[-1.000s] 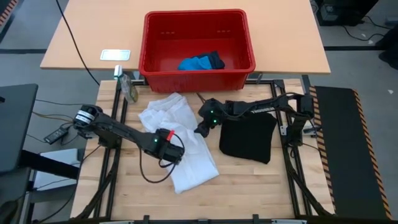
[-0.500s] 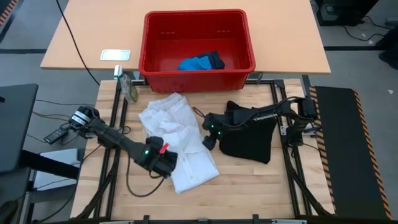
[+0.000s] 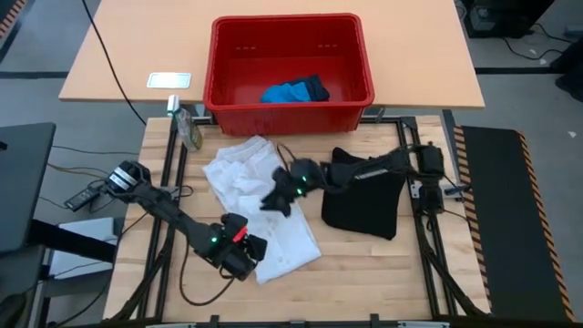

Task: Fold laundry
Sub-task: Fold the white polo shirt on the table

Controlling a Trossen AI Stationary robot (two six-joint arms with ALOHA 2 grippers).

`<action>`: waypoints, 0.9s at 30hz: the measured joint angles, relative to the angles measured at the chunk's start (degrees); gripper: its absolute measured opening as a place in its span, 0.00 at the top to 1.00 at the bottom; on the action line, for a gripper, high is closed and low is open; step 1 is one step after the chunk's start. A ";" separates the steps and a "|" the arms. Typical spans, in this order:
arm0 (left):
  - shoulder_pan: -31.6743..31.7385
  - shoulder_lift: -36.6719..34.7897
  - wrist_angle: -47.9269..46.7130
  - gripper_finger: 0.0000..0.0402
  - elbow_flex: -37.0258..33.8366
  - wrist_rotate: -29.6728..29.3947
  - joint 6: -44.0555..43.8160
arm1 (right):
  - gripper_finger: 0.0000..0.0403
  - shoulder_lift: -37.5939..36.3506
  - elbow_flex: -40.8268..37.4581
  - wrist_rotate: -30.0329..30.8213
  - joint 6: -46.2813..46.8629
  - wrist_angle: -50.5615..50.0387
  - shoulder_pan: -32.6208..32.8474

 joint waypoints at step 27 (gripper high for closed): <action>-8.01 15.52 38.06 0.57 3.10 9.31 36.44 | 0.49 -7.65 7.77 3.12 -51.79 -57.88 20.72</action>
